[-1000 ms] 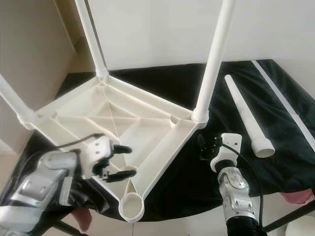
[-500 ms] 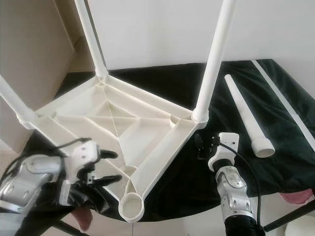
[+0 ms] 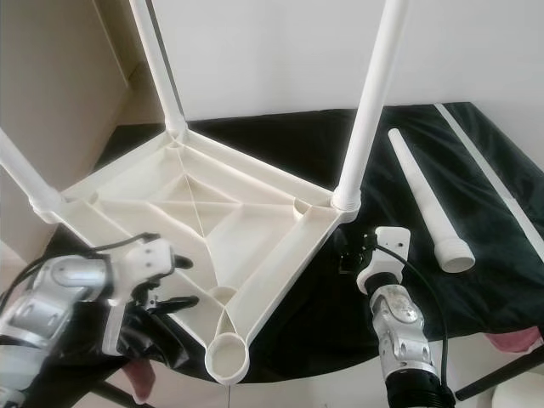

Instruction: Building children table

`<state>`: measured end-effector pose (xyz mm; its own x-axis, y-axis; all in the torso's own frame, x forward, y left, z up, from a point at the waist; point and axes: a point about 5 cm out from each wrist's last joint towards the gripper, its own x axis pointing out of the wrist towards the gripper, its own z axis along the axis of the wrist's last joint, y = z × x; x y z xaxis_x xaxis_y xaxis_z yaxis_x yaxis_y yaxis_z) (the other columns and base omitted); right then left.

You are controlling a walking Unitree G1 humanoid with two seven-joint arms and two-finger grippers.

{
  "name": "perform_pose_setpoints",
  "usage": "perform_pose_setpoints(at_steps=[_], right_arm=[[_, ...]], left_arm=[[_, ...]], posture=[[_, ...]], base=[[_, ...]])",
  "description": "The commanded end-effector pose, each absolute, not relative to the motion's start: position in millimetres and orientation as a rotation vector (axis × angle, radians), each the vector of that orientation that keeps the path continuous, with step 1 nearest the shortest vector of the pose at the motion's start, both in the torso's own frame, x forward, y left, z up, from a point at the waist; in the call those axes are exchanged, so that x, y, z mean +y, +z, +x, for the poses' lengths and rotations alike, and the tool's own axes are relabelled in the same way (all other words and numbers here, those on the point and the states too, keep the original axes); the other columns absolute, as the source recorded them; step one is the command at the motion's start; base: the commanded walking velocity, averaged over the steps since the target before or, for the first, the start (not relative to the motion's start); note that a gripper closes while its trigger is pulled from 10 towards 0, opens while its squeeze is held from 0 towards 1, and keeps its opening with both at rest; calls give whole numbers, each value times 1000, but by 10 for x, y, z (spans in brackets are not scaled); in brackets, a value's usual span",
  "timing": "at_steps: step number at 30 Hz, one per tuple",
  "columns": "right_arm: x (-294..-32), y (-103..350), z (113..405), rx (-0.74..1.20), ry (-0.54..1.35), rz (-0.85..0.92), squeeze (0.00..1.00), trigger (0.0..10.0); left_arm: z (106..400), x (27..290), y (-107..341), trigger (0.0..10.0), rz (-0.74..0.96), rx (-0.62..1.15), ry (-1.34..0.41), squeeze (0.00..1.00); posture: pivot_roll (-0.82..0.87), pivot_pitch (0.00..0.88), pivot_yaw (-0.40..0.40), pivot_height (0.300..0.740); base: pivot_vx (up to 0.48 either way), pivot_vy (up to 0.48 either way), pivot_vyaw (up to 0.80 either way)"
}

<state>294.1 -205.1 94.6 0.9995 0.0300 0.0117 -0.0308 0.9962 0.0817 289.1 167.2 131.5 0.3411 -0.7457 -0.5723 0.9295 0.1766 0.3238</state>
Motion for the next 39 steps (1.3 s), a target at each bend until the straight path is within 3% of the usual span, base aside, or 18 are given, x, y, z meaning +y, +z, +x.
perform_pose_setpoints(at_steps=[1,15,16,23,26,39], right_arm=[[-2045,936,2945,-10,28,85,0,10000],[-2051,954,2953,-17,20,85,0,10000],[-2041,959,2961,-18,21,84,0,10000],[-2029,974,2975,-22,22,85,0,10000],[-2016,985,2983,-27,24,88,0,10000],[-2006,997,2981,-35,11,95,0,10000]], left_arm=[[3006,1710,1325,10000,732,271,-1037,0],[3160,1661,1200,10000,648,393,-925,0],[3225,1645,1104,10000,619,446,-835,0],[3306,1609,1040,10000,565,495,-729,0],[3418,1570,1064,10000,482,498,-578,0],[3527,1269,1075,10000,432,461,-370,0]], posture=[[-36,25,55,740],[-46,24,61,740],[-46,26,61,740],[-46,28,61,740],[-47,28,63,740],[-63,27,74,740]], base=[[0,0,0],[0,0,0],[0,0,0],[0,0,0],[0,0,0],[0,0,0]])
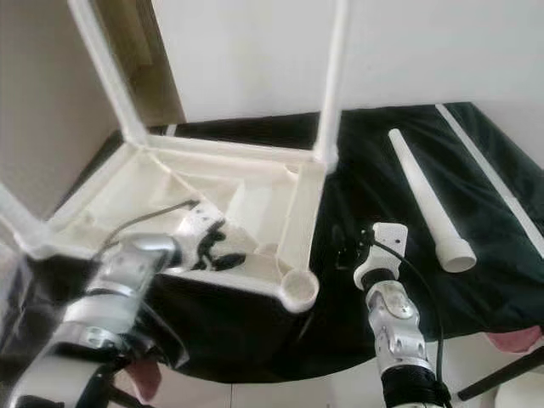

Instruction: Building children table

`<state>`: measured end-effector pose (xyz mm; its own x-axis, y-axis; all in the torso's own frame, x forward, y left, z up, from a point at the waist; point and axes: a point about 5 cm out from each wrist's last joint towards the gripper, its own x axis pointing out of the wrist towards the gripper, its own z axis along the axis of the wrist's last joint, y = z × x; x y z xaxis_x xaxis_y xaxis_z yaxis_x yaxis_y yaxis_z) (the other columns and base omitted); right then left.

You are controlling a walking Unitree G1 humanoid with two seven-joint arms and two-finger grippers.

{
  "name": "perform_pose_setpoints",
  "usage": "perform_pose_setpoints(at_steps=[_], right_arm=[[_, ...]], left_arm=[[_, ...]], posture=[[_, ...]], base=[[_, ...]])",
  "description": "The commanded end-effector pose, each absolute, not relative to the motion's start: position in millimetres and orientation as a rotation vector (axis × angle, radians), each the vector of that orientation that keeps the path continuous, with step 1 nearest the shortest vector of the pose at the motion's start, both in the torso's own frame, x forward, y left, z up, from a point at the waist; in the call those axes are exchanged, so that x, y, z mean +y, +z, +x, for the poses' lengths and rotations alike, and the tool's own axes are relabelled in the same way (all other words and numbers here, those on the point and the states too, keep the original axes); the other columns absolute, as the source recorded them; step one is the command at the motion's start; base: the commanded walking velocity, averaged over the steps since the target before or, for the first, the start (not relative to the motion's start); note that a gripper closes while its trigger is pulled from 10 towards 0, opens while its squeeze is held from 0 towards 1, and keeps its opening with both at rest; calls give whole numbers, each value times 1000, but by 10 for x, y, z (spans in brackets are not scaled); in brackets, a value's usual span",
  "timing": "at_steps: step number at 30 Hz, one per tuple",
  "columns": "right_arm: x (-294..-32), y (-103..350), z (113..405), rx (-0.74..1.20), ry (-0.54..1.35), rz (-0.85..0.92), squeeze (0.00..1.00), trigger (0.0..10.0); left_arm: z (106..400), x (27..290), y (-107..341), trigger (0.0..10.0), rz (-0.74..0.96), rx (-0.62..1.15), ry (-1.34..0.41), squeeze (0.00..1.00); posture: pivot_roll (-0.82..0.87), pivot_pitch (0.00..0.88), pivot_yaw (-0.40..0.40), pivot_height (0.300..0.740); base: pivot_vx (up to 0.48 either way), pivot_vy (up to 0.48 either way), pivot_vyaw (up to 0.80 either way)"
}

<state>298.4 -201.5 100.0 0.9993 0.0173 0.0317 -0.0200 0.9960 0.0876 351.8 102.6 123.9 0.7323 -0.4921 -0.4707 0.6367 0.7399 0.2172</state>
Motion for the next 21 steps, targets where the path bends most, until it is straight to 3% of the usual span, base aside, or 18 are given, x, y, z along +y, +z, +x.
perform_pose_setpoints(at_steps=[1,6,15,21], right_arm=[[-2007,999,2980,-37,8,96,0,10000],[-2008,1001,2981,-38,6,97,0,10000],[-1979,1004,3014,-39,15,99,0,10000],[-1963,1003,3021,-40,19,100,0,10000]], left_arm=[[3512,1211,1077,10000,406,464,-401,0],[3488,1137,1092,10000,362,463,-460,0],[3268,843,1355,10000,277,272,-877,0],[3116,754,1432,10000,284,198,-995,0]], posture=[[-65,25,77,740],[-65,23,78,740],[-55,12,80,740],[-55,7,80,740]], base=[[0,0,0],[0,0,0],[0,0,0],[0,0,0]])
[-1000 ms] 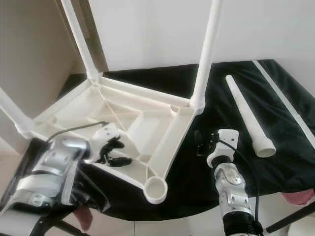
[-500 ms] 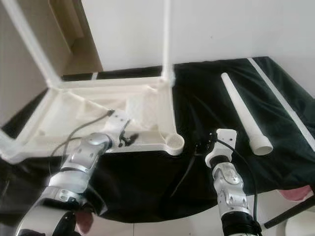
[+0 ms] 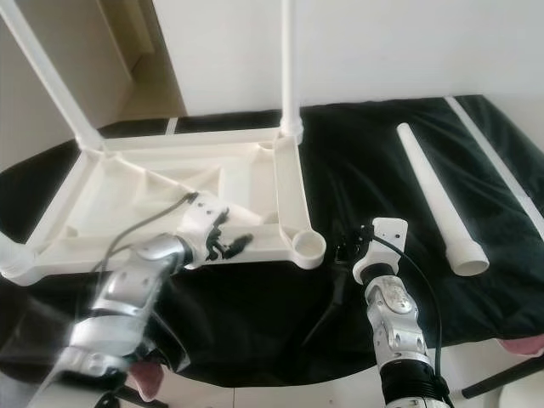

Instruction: Building children table

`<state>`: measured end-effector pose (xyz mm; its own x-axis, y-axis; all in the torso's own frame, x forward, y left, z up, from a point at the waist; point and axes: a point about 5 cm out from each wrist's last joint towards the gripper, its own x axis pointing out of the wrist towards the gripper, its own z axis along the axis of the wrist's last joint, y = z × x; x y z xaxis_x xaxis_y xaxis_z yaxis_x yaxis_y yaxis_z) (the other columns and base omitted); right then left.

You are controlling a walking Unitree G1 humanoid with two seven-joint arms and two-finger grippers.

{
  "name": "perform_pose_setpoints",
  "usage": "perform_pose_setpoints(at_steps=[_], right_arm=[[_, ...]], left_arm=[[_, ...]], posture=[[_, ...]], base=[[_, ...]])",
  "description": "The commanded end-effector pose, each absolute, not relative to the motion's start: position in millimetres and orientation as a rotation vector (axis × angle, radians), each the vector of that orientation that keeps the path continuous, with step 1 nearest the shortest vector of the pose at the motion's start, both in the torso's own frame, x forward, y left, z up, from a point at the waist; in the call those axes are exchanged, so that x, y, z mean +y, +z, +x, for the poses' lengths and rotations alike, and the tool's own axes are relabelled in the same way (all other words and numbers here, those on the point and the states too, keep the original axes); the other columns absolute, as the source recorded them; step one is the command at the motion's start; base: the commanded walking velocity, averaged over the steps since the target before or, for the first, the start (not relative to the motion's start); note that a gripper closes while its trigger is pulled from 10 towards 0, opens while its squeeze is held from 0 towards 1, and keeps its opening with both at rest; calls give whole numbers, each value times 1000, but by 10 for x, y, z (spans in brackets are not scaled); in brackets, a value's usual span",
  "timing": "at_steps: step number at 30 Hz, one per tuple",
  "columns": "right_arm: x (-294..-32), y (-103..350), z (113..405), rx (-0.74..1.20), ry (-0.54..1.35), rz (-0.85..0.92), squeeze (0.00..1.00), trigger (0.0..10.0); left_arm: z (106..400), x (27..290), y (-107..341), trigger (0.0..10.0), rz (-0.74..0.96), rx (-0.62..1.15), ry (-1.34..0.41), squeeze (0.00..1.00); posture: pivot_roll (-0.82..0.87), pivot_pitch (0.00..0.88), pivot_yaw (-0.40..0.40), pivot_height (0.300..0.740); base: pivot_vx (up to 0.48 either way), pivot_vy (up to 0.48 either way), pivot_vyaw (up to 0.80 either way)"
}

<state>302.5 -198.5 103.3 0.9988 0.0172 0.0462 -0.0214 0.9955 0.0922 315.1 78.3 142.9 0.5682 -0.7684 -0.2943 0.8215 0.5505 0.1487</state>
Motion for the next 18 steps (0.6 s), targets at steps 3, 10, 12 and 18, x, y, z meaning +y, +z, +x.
perform_pose_setpoints(at_steps=[3,10,12,18], right_arm=[[-1961,1004,3025,-42,20,101,0,10000],[-1944,1012,3042,-46,25,103,0,10000],[-1938,1013,3047,-47,29,103,0,10000],[-1935,1017,3053,-48,33,103,0,10000]], left_arm=[[3135,798,1465,10000,264,184,-981,0],[3203,966,1503,10000,253,177,-939,0],[3269,1122,1470,10000,276,213,-885,0],[3338,1325,1380,10000,318,280,-805,0]], posture=[[-56,1,81,740],[-54,0,79,740],[-53,0,79,740],[-52,0,77,740]], base=[[0,0,0],[0,0,0],[0,0,0],[0,0,0]])
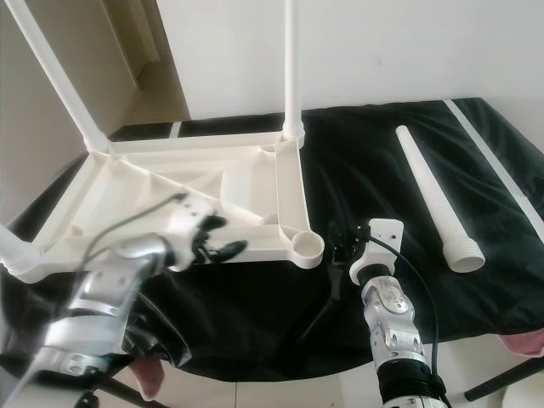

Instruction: Building children table

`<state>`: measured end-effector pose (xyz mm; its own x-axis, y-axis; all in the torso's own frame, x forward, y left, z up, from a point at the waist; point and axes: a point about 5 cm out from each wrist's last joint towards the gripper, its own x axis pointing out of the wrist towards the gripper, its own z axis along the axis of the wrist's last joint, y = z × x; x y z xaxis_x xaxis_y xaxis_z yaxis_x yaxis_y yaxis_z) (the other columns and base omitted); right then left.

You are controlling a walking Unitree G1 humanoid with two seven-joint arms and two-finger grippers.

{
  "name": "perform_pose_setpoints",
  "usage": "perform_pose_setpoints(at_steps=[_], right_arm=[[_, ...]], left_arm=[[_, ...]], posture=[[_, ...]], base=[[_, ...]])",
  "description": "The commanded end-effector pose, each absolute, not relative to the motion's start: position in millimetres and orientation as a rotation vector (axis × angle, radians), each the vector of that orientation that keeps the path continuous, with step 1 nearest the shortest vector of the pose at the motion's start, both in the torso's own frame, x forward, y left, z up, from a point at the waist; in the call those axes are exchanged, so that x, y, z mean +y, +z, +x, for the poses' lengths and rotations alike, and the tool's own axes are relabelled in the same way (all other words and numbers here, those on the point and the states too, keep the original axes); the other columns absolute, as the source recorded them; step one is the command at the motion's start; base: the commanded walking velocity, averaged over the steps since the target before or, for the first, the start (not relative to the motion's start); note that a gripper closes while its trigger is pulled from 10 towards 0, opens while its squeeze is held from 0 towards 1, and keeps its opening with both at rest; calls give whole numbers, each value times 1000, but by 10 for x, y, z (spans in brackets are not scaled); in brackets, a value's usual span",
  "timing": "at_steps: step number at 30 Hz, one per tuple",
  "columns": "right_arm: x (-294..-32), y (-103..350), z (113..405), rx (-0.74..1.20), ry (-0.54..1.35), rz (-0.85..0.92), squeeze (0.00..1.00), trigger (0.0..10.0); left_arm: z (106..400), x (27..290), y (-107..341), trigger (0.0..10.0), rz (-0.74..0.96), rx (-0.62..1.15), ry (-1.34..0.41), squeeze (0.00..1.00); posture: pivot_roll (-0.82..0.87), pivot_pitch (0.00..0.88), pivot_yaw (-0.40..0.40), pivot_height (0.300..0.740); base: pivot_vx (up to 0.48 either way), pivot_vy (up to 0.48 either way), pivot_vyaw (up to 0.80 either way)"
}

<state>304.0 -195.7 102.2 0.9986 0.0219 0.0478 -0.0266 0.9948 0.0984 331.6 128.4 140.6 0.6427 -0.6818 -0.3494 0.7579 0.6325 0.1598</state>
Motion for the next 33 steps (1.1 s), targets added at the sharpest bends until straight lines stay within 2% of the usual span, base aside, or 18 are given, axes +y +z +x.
perform_pose_setpoints(at_steps=[1,3,9,16,26,29,33], right_arm=[[-1935,1017,3055,-49,33,102,0,10000],[-1933,1017,3056,-49,34,101,0,10000],[-1927,1005,3052,-45,37,101,0,10000],[-1929,1000,3049,-43,37,100,0,10000],[-1922,999,3049,-44,35,103,0,10000],[-1923,1003,3050,-48,26,107,0,10000],[-1928,1007,3051,-49,22,109,0,10000]], left_arm=[[3354,1401,1330,10000,340,307,-776,0],[3351,1549,1247,10000,359,352,-747,0],[3274,1662,1146,10000,358,410,-776,0],[3184,1606,1082,10000,340,436,-837,0],[3043,1221,973,10000,287,428,-941,0],[2942,842,873,10000,263,412,-987,0],[2945,747,863,10000,257,399,-961,0]], posture=[[-52,0,77,740],[-52,0,75,740],[-46,0,72,740],[-43,2,70,740],[-43,10,74,740],[-45,13,77,740],[-49,14,81,740]], base=[[0,0,0],[0,0,0],[0,0,0],[0,0,0],[0,0,0],[0,0,0],[0,0,0]])
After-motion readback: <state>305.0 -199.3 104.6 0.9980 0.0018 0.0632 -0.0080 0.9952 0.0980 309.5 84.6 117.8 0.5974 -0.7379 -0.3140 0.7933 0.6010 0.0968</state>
